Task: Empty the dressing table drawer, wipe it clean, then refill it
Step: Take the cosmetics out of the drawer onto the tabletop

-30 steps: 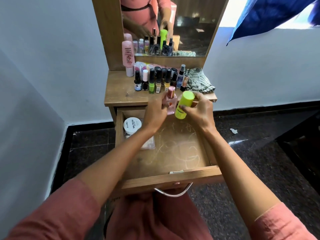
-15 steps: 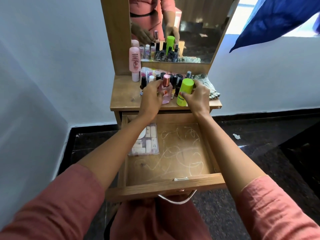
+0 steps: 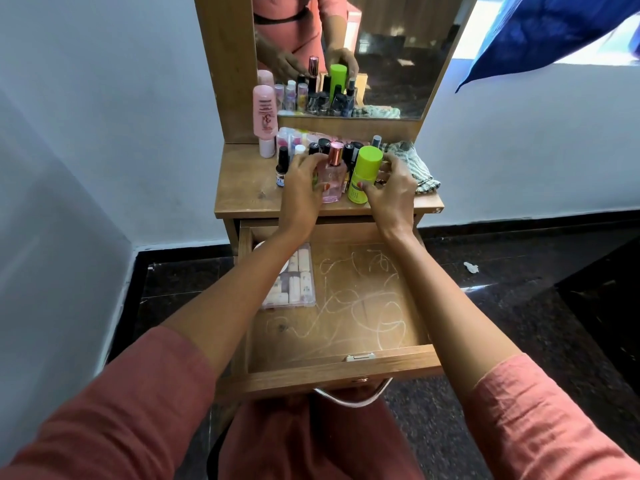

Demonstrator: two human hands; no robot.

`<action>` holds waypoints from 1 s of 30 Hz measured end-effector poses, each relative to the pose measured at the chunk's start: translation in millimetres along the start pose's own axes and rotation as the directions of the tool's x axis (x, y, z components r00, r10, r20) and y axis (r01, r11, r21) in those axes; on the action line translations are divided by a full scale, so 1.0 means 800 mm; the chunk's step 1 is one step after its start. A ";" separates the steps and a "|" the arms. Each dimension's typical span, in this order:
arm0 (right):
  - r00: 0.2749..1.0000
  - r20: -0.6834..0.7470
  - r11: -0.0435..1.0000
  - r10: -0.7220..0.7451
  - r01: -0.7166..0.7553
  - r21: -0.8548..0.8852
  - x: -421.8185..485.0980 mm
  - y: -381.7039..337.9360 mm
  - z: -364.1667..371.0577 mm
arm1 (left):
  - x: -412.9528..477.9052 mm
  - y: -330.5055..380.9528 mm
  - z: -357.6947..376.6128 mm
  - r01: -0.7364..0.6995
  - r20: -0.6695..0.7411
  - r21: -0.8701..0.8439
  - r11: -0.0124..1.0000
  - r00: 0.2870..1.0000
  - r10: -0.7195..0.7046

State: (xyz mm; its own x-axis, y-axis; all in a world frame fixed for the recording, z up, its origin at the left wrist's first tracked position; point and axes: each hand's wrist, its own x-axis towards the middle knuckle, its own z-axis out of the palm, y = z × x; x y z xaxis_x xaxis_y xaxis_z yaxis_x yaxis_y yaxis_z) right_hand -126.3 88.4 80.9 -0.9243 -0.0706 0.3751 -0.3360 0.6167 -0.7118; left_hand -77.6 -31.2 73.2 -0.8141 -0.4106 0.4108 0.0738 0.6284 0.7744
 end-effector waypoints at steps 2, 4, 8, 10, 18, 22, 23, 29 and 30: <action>1.000 -0.018 1.000 -0.003 0.003 0.008 -0.005 0.003 -0.003 | -0.002 -0.003 0.001 0.008 -0.027 -0.021 1.000 1.000 -0.009; 0.999 -0.034 1.000 -0.014 0.015 0.022 -0.010 0.005 -0.006 | -0.006 -0.005 0.000 0.017 -0.051 -0.045 0.999 0.999 -0.019; 1.000 0.004 0.995 0.005 -0.005 0.097 -0.028 0.009 -0.008 | -0.027 -0.007 -0.008 -0.005 -0.107 -0.123 0.992 0.994 -0.008; 0.998 0.070 0.993 -0.004 -0.004 0.118 -0.044 0.013 -0.004 | -0.043 -0.014 -0.013 -0.008 -0.115 -0.134 0.991 0.993 -0.007; 0.798 0.601 0.983 -0.030 0.133 -0.128 -0.116 0.038 0.033 | -0.110 -0.056 -0.021 0.172 -0.063 -0.005 0.985 0.983 -0.171; 0.558 0.829 0.897 -0.013 0.373 -0.237 -0.139 0.037 0.045 | -0.122 -0.067 -0.018 0.252 -0.016 0.070 0.965 0.968 -0.251; 0.539 0.842 0.863 -0.024 0.437 -0.255 -0.142 0.037 0.049 | -0.123 -0.070 -0.018 0.261 -0.006 0.105 0.960 0.965 -0.262; 0.516 0.844 0.738 -0.145 0.624 -0.255 -0.146 0.033 0.069 | -0.115 -0.076 -0.019 0.277 0.035 0.183 0.943 0.957 -0.288; 0.523 0.838 0.742 -0.154 0.621 -0.251 -0.147 0.033 0.070 | -0.114 -0.077 -0.018 0.275 0.036 0.194 0.942 0.957 -0.287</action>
State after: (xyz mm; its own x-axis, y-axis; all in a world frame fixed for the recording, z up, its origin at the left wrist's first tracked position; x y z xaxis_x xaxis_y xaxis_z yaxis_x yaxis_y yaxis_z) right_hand -36.9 69.1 -15.2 -0.5835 -0.7891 -0.1919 -0.7781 0.6109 -0.1461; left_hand 0.4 -41.9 -5.3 -0.8213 -0.5496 0.1533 -0.2662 0.6067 0.7490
